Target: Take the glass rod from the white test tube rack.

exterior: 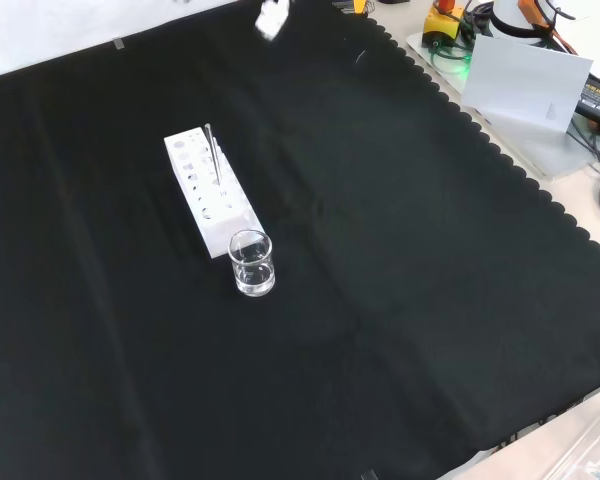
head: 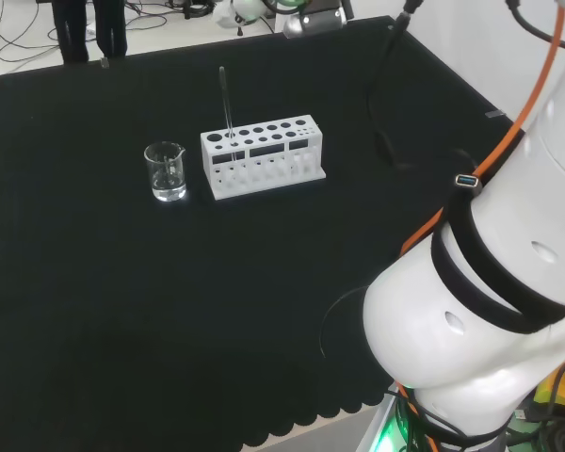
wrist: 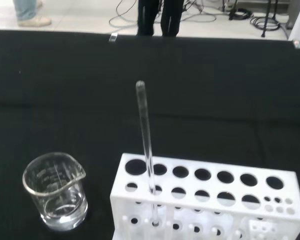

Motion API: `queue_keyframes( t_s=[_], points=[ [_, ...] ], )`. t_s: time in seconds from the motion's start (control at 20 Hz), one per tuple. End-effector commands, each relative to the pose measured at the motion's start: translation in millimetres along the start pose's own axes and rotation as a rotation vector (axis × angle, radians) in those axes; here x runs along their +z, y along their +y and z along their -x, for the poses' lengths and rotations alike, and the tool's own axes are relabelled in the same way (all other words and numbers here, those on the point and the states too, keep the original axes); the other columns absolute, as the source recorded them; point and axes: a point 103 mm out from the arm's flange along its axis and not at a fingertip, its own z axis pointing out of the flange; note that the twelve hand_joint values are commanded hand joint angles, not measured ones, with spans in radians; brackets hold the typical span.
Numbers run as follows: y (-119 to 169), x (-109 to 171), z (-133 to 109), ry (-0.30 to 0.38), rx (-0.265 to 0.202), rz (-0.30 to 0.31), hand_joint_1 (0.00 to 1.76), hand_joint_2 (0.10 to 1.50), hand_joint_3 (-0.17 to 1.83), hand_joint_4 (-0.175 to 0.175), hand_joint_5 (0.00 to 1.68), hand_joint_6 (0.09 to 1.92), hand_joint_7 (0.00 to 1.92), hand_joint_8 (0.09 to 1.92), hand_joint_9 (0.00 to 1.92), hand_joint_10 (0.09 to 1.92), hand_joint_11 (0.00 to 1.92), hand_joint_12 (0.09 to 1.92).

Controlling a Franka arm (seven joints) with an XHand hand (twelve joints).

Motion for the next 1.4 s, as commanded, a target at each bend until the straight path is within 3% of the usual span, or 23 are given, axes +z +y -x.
queue_keyframes(
  t_s=[0.05, 0.2, 0.65, 0.75, 1.0, 1.25, 1.4],
  points=[
    [30.2, 26.1, -20.8, -0.032, -0.039, -0.019, 0.63, 0.89, 0.37, -0.175, 0.25, 0.09, 0.11, 0.86, 0.33, 0.89, 0.15, 1.43],
    [32.8, 22.0, -32.1, -0.046, -0.037, -0.042, 0.62, 0.89, 0.38, -0.175, 0.26, 0.09, 0.12, 0.86, 0.36, 0.89, 0.18, 1.42],
    [48.5, 62.0, -13.3, -0.011, -0.062, -0.056, 0.61, 0.88, 0.43, -0.175, 0.31, 0.09, 0.19, 0.86, 0.51, 0.87, 0.27, 1.40],
    [48.7, 67.7, -13.7, -0.030, -0.039, -0.073, 0.61, 0.88, 0.44, -0.175, 0.32, 0.09, 0.21, 0.86, 0.53, 0.86, 0.28, 1.40],
    [51.7, 76.6, -15.3, -0.030, -0.079, -0.074, 0.61, 0.88, 0.45, -0.175, 0.34, 0.09, 0.23, 0.86, 0.56, 0.85, 0.29, 1.39],
    [52.7, 82.1, -15.7, -0.022, -0.065, -0.081, 0.61, 0.88, 0.45, -0.175, 0.36, 0.09, 0.26, 0.86, 0.61, 0.85, 0.32, 1.39],
    [50.6, 85.9, -14.8, -0.025, -0.080, -0.071, 0.61, 0.88, 0.46, -0.175, 0.37, 0.09, 0.28, 0.86, 0.64, 0.84, 0.34, 1.38]
  ],
)
